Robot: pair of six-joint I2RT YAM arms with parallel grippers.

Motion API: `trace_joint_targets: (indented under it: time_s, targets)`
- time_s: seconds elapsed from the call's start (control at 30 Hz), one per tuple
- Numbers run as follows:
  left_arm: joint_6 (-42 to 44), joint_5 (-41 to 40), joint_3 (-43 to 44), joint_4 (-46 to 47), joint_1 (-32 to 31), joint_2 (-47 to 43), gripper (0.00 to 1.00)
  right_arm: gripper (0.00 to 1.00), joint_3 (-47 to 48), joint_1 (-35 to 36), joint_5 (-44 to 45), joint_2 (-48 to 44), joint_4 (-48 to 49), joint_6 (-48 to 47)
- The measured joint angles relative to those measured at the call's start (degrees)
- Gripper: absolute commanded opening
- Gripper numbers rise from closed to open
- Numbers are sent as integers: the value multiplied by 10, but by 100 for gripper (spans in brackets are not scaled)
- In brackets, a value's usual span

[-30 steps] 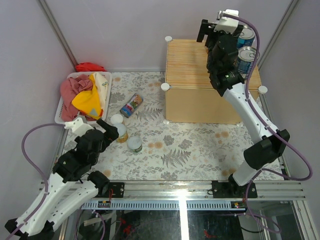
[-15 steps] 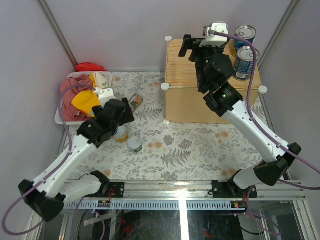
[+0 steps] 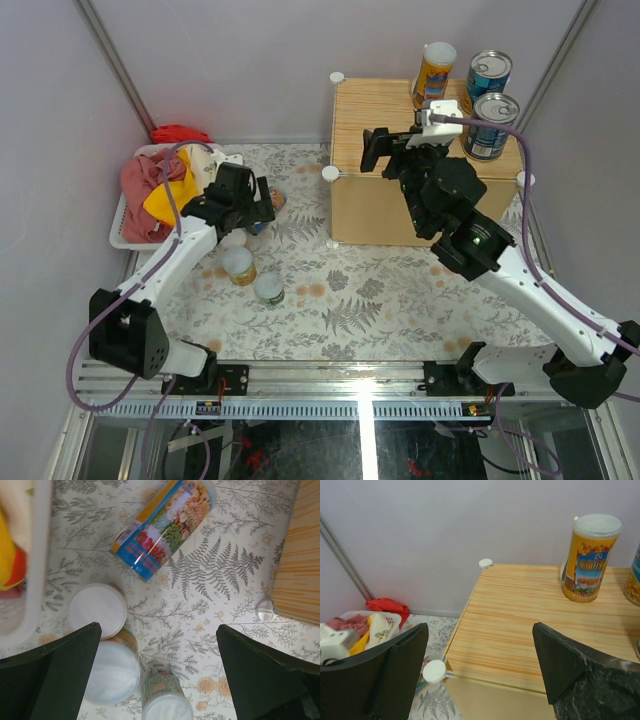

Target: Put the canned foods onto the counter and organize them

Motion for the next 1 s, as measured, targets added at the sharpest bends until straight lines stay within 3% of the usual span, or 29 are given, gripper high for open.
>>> trace_joint_targets:
  time_s: [0.5, 1.0]
  targets:
    - [47, 12, 58, 66, 18, 149, 100, 89, -81, 17, -26, -99, -73, 61]
    - [79, 11, 145, 78, 42, 278, 100, 89, -111, 23, -56, -125, -98, 78]
